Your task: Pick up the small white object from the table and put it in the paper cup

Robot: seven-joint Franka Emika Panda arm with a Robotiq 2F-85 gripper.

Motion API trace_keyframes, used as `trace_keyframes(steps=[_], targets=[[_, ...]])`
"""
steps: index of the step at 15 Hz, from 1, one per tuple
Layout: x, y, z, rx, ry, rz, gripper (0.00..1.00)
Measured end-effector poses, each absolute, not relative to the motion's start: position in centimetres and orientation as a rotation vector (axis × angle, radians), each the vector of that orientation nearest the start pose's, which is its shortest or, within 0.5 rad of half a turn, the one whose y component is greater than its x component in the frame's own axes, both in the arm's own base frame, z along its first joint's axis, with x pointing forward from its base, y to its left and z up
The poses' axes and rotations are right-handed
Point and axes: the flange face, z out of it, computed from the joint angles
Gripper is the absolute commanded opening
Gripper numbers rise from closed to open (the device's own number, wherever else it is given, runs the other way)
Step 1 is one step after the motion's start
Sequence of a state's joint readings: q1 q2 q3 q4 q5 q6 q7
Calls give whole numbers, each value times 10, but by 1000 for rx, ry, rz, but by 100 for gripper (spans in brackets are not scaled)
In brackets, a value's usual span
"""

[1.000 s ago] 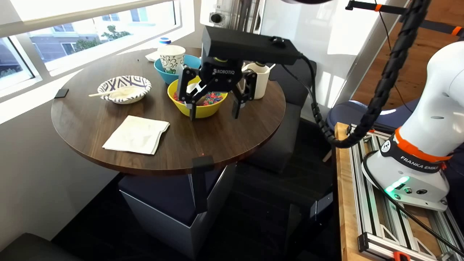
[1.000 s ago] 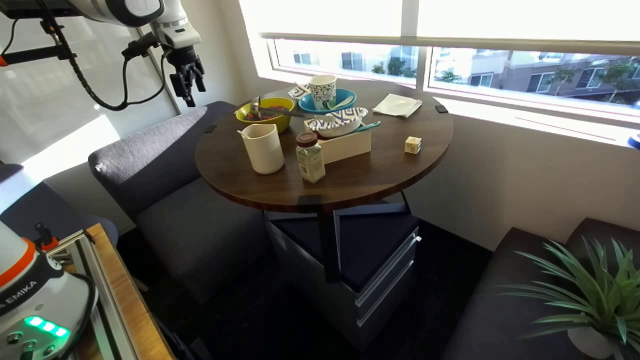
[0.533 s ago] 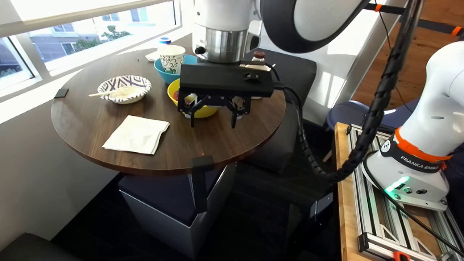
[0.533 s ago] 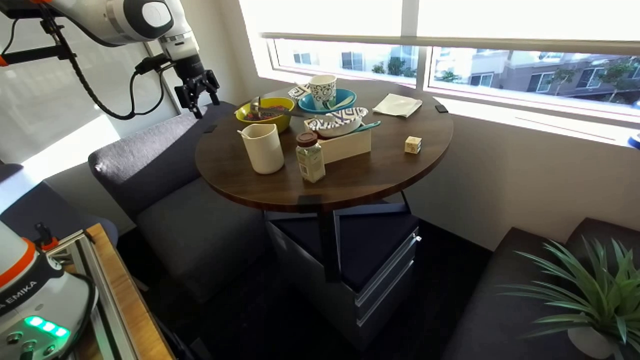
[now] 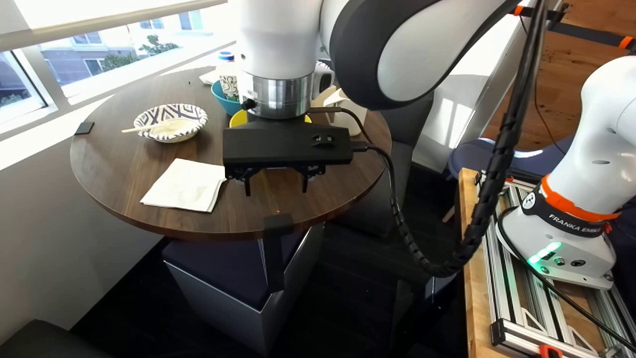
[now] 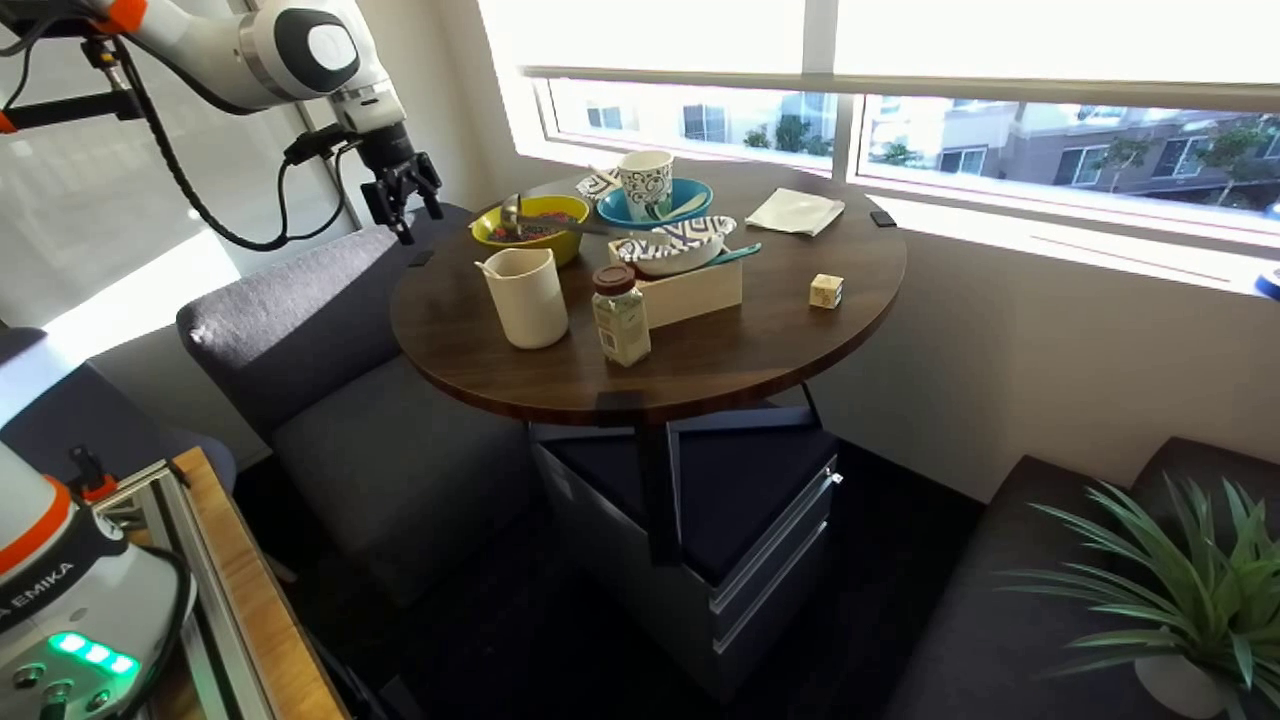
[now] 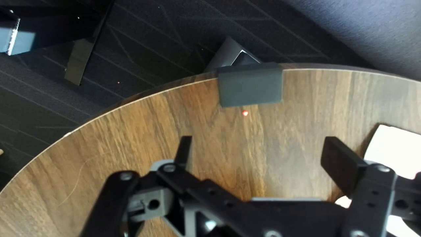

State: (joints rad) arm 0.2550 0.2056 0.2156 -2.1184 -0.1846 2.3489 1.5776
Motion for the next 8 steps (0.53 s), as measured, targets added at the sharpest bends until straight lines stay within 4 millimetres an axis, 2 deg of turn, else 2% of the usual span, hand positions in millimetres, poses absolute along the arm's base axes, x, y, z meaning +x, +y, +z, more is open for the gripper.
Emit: trace_keyframes(steps=[3, 4, 5, 6, 7, 8], targets=[[519, 254, 312, -2818, 1442, -135, 100], [521, 255, 309, -2828, 1425, -132, 96], [522, 256, 306, -2838, 1406, -128, 79], [523, 258, 304, -2845, 1391, -126, 76], [524, 260, 302, -2852, 1378, -125, 81], [525, 261, 301, -2857, 1367, -123, 74]])
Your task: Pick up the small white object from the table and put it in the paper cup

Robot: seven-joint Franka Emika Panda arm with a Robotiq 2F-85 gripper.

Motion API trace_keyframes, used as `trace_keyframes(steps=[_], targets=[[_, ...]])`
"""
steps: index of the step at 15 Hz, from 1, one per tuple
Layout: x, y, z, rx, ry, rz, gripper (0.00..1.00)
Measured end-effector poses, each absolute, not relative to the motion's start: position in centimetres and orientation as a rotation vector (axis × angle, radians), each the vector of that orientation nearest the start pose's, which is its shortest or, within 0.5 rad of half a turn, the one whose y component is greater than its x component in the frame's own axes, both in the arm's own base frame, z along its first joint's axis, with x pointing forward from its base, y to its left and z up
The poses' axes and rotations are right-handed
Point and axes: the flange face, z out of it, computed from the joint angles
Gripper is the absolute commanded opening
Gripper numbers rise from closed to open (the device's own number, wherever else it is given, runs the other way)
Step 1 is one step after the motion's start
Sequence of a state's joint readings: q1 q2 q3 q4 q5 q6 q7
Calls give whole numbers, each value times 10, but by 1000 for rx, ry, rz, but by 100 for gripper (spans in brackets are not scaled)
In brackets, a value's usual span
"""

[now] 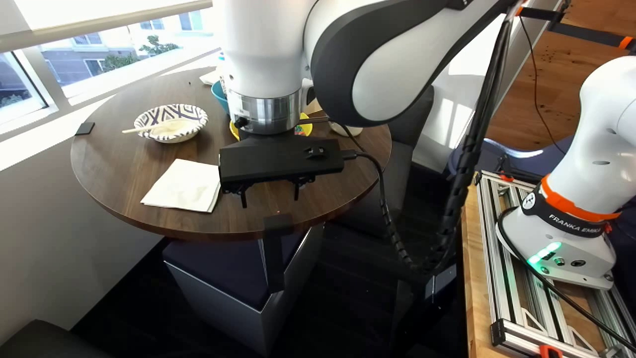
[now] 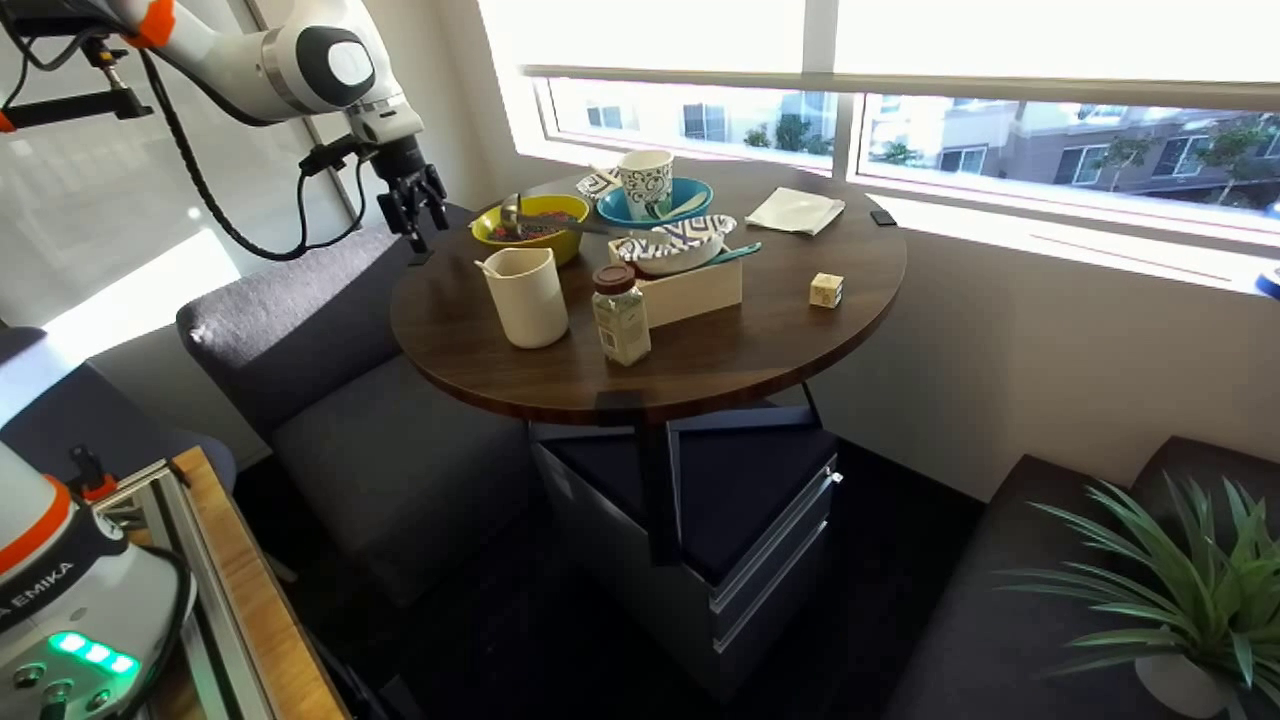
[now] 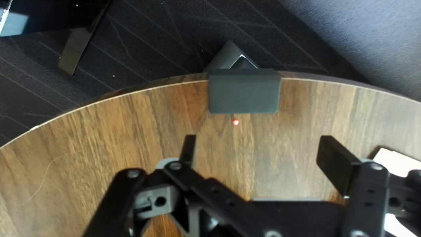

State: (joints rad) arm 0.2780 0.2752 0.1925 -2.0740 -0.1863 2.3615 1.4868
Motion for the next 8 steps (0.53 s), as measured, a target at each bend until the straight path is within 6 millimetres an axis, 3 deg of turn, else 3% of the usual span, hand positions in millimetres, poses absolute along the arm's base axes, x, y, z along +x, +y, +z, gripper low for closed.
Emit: trace_keyframes(steps=[1, 2, 3, 5, 6, 8], targets=[[525, 263, 300, -2861, 1357, -122, 69], [526, 264, 299, -2866, 1349, -121, 70], [526, 264, 298, -2872, 1338, -120, 62], [526, 264, 298, -2878, 1327, -120, 61], [526, 264, 298, -2882, 1320, -119, 55], [526, 263, 297, -2887, 1309, -119, 60]])
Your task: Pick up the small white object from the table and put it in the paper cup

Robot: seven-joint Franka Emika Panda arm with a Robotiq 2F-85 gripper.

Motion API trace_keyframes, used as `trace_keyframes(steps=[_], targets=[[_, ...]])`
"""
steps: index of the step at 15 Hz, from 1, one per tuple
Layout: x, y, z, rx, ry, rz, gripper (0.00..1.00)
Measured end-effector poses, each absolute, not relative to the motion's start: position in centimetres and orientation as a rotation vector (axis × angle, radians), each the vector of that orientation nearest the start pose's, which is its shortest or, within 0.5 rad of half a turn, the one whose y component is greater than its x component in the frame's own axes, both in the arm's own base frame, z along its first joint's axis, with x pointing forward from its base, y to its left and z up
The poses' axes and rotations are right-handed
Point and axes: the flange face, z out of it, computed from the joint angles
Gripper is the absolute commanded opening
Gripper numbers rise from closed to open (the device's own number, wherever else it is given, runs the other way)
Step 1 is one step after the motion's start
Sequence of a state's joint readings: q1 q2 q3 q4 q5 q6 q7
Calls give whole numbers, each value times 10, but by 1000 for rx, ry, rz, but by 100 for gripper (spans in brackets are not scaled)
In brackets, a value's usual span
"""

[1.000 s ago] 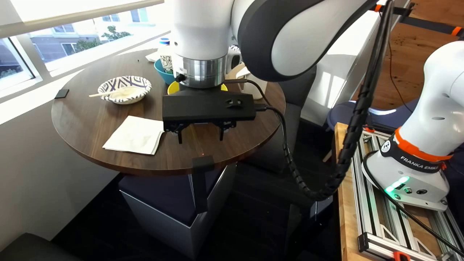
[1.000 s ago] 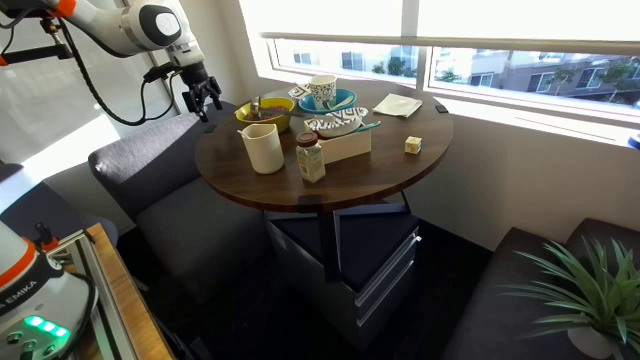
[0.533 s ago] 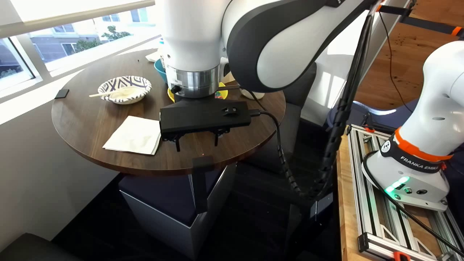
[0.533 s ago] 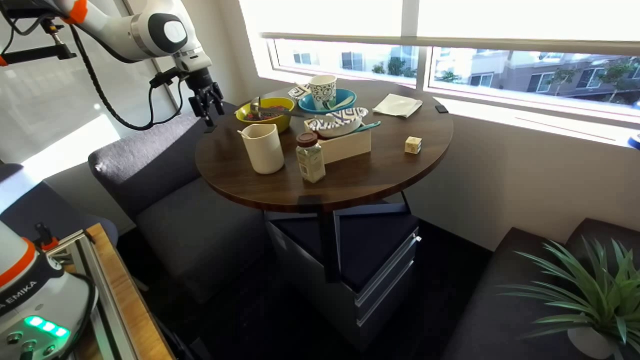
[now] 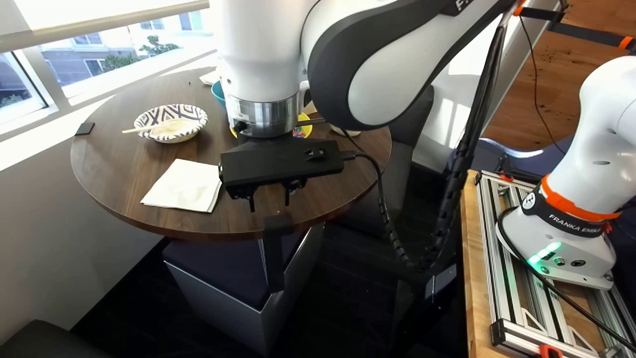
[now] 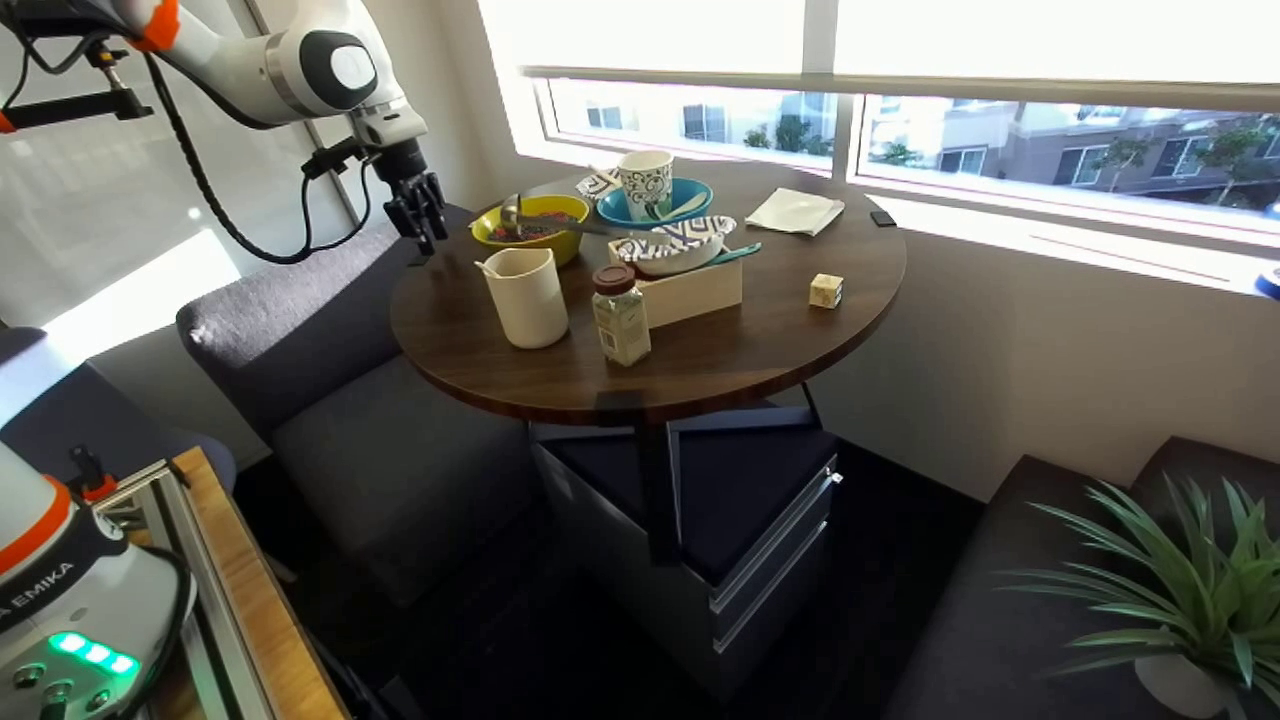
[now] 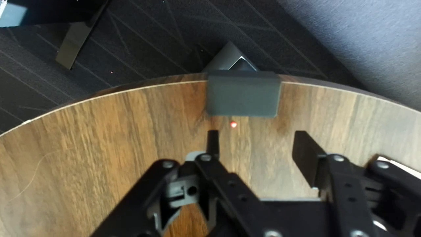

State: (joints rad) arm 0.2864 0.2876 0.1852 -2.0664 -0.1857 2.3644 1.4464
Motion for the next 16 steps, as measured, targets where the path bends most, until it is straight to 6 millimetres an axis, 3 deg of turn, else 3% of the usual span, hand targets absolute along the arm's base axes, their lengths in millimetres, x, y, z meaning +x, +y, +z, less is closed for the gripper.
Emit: trace_keyframes(steps=[8, 10, 11, 13, 14, 16], targets=[[524, 268, 285, -2919, 1256, -99, 48], [525, 268, 285, -2920, 1251, -99, 36], [525, 268, 286, -2920, 1249, -100, 20], [527, 268, 287, -2918, 1248, -103, 18], [527, 268, 287, -2918, 1248, -104, 4], [529, 268, 287, -2914, 1247, -108, 0]])
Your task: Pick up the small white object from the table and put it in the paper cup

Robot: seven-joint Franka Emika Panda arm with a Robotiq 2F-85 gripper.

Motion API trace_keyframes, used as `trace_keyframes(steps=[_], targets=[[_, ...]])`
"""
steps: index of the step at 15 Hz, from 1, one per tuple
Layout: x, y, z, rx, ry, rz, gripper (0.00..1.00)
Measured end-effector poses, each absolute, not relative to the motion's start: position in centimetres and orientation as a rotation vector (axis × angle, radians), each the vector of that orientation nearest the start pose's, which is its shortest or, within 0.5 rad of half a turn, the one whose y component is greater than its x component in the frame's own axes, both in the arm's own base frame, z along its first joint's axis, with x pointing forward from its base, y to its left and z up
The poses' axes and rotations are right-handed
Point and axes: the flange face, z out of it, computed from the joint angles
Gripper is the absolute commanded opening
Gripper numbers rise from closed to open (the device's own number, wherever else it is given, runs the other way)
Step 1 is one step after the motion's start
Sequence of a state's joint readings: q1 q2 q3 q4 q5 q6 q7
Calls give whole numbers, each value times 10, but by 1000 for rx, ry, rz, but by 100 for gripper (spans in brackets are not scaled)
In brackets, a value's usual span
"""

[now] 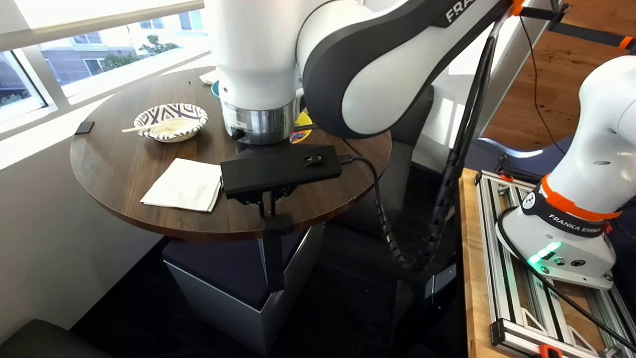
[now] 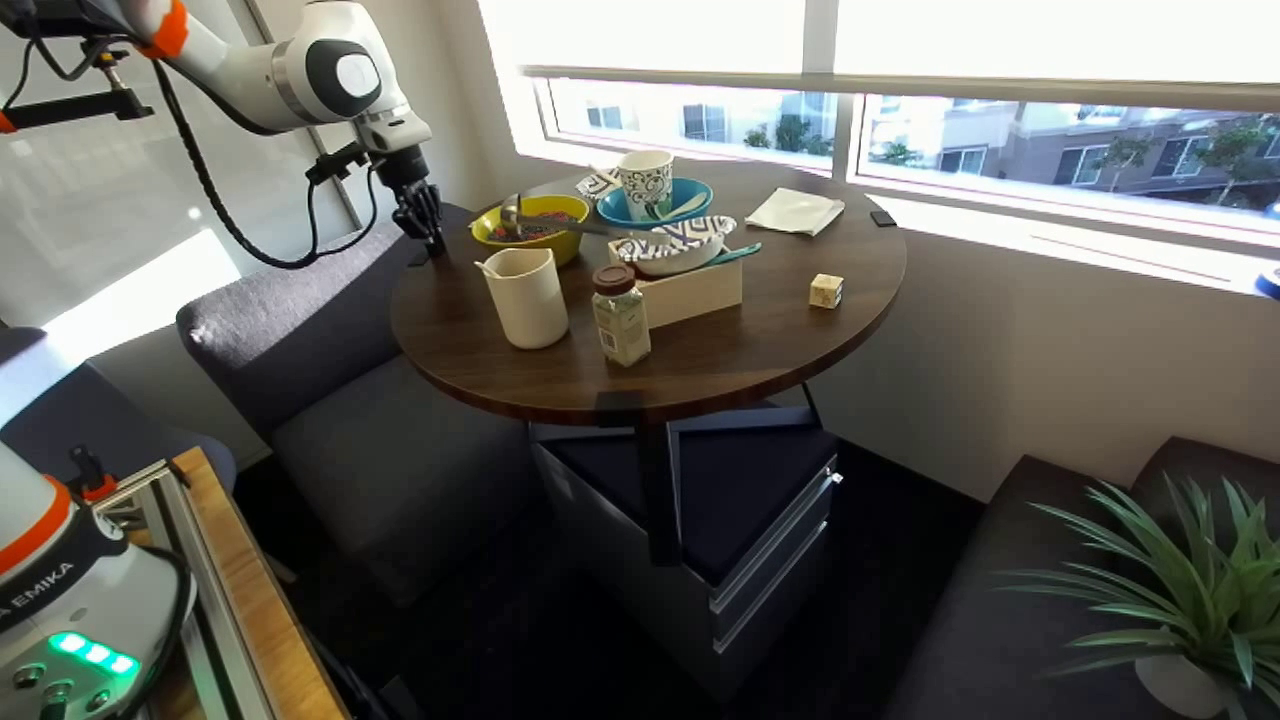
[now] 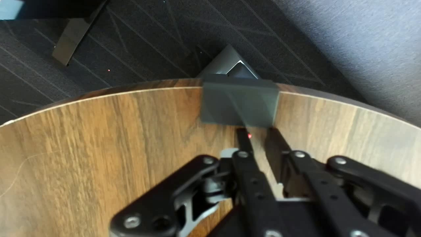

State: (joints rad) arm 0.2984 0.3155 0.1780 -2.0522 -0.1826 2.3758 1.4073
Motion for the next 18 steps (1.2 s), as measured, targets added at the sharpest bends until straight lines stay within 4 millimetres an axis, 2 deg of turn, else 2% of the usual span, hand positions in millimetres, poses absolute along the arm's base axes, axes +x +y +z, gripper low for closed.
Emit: trace_keyframes(steps=[5, 7, 11, 14, 18], targets=[[535, 260, 295, -2870, 1256, -156, 0], [533, 249, 311, -2818, 1255, -221, 0], [513, 218, 356, -2731, 1274, -334, 0], [502, 180, 393, -2672, 1336, -408, 0], [510, 97, 437, -2660, 1567, -473, 1]])
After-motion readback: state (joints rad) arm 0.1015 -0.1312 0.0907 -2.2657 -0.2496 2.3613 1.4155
